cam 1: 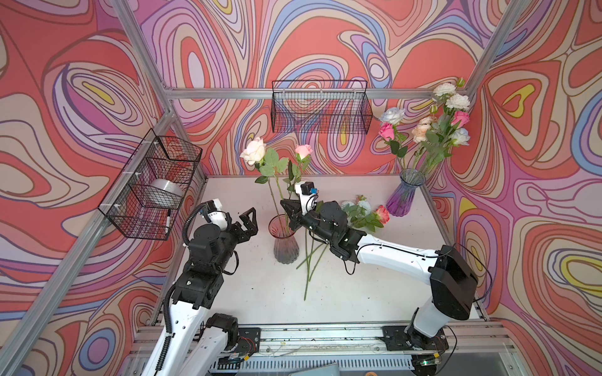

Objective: Arrange the flowers into the vase
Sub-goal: 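Lower the cream-pink rose stem into the pink-red vase with the right gripper, then open the right gripper and move it down to the loose stems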

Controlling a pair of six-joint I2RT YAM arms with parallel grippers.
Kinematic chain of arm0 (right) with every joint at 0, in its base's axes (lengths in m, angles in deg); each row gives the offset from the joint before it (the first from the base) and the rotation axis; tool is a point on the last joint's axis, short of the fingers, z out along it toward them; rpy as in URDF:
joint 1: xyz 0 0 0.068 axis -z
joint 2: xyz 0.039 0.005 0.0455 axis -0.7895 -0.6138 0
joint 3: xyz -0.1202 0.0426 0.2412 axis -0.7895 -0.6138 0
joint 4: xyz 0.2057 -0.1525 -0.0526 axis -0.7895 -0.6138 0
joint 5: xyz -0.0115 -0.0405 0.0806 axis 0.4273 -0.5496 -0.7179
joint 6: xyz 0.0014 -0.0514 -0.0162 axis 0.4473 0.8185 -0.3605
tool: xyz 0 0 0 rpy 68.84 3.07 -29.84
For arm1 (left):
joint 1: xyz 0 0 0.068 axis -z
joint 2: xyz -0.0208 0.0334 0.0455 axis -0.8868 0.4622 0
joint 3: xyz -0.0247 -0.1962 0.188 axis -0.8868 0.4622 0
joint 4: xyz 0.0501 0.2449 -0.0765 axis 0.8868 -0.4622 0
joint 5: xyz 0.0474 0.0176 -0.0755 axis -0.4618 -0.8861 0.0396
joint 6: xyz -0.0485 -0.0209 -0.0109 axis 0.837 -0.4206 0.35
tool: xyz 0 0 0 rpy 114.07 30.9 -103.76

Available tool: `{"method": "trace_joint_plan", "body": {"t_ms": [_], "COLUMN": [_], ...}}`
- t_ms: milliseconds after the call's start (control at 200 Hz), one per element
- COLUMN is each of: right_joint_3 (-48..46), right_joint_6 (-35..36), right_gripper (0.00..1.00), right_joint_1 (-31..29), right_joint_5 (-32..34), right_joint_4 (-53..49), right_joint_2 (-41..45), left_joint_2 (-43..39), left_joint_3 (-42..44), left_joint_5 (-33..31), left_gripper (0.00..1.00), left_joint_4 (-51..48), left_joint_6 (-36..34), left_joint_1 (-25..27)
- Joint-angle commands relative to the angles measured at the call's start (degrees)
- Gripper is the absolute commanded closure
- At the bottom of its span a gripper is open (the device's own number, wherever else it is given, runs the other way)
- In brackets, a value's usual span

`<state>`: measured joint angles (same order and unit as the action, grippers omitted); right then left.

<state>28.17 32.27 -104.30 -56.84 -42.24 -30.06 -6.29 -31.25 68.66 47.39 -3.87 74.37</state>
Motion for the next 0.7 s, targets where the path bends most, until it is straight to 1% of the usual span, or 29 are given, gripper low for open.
{"method": "trace_joint_plan", "body": {"t_ms": [0, 55, 150, 265, 531, 696], "right_joint_3": [-0.9, -1.5, -2.5, -2.4, -4.5, -5.5], "right_joint_6": [-1.7, -2.3, -3.1, -3.1, -3.0, -2.7], "right_gripper": [0.93, 0.9, 0.81, 0.76, 0.72, 0.71], "right_joint_1": [-0.8, -0.9, -1.1, -1.3, -2.0, -2.5], "right_joint_5": [1.6, 1.7, 2.0, 2.7, 4.9, 5.2], "right_joint_4": [3.5, 3.9, 4.0, 2.0, 0.6, -3.1], "right_joint_2": [1.0, 1.0, 1.5, 2.3, 7.4, 12.2], "left_joint_2": [0.4, 0.5, 0.6, 0.7, 1.0, 0.9], "left_joint_3": [-0.4, -0.5, -0.4, -0.5, -0.5, -0.5], "left_joint_5": [1.2, 1.4, 1.3, 1.6, 2.2, 2.8], "left_gripper": [0.05, 0.06, 0.06, 0.05, 0.06, 0.06], "left_joint_4": [1.7, 1.7, 1.7, 1.8, 1.9, 1.9], "left_joint_6": [1.0, 0.9, 1.0, 1.0, 1.3, 1.5], "left_joint_1": [-0.5, -0.5, -0.5, -0.5, -0.5, -0.6]}}
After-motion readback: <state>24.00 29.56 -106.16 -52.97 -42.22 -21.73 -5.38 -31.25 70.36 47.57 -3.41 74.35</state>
